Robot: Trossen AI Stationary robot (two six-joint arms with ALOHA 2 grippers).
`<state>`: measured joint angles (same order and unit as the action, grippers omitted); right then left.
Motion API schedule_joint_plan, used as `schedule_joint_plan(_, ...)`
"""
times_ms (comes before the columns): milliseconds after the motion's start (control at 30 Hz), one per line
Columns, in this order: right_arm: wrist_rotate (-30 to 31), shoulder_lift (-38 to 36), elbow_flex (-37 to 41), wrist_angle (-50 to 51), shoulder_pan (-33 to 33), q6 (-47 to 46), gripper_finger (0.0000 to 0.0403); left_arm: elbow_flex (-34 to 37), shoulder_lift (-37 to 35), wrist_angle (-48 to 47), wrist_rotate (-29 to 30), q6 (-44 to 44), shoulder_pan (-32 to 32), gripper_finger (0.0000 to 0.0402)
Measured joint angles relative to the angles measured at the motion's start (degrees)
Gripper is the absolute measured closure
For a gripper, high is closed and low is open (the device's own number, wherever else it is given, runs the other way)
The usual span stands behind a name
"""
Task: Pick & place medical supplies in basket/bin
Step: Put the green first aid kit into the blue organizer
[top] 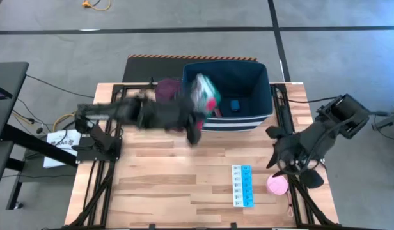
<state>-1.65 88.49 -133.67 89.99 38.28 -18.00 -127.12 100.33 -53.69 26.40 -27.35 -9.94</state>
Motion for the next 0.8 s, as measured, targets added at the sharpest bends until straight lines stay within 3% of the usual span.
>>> schedule_joint_plan(167, 0.0, 0.9, 0.0, -0.1, 0.7, 0.0, 0.0278, 1.0, 2.3, 0.0, -11.8, 4.3, 14.2, 0.0401)
schedule_joint_plan(333, 0.3, 1.2, 0.0, -1.2, 0.0, 0.0, 0.0278, 1.6, 10.4, 0.9, -22.2, 6.9, 22.8, 0.0401)
schedule_joint_plan(800, 0.4, 1.2, 0.0, -2.2, -0.1, 0.0, 0.0278, 1.6, 28.6, 1.0, -26.5, 6.6, 28.8, 0.0382)
